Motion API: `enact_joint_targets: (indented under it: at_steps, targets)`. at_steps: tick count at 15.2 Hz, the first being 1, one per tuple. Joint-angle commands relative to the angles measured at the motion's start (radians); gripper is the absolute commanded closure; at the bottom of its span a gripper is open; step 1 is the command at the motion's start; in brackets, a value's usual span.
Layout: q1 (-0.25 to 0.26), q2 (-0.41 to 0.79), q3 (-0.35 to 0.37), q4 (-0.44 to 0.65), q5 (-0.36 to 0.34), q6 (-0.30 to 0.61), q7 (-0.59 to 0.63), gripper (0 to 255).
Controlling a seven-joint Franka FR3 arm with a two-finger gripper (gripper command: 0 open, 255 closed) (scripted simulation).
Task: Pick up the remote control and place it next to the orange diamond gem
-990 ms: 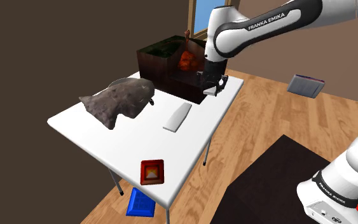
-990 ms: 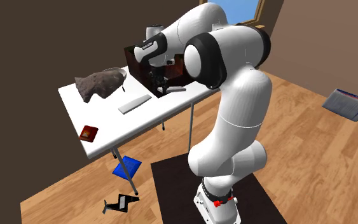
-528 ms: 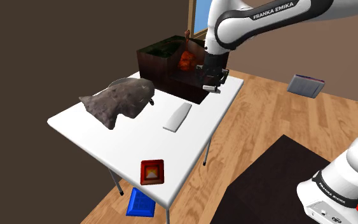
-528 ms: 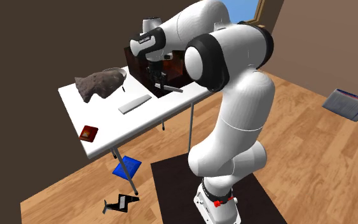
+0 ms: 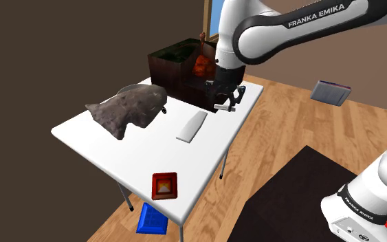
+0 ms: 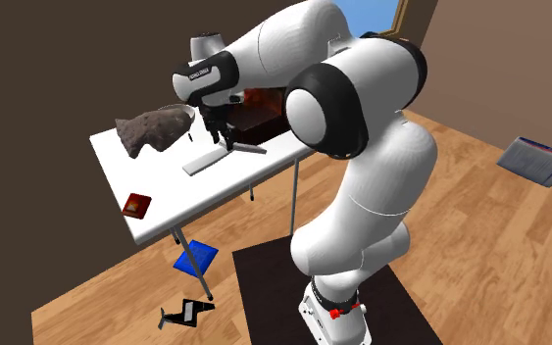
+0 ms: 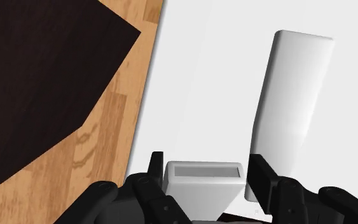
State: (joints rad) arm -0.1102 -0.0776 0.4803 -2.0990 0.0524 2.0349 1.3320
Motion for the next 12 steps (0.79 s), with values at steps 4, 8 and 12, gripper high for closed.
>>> enact_joint_targets:
  at_steps: [4,8,12]
  targets:
    - [0.056,-0.038,0.063,-0.034,0.025,0.004,0.107,255]
    - [0.1,-0.049,0.118,-0.039,0.037,0.005,0.2,255]
    - [0.1,-0.027,0.124,-0.075,0.027,0.059,0.208,255]
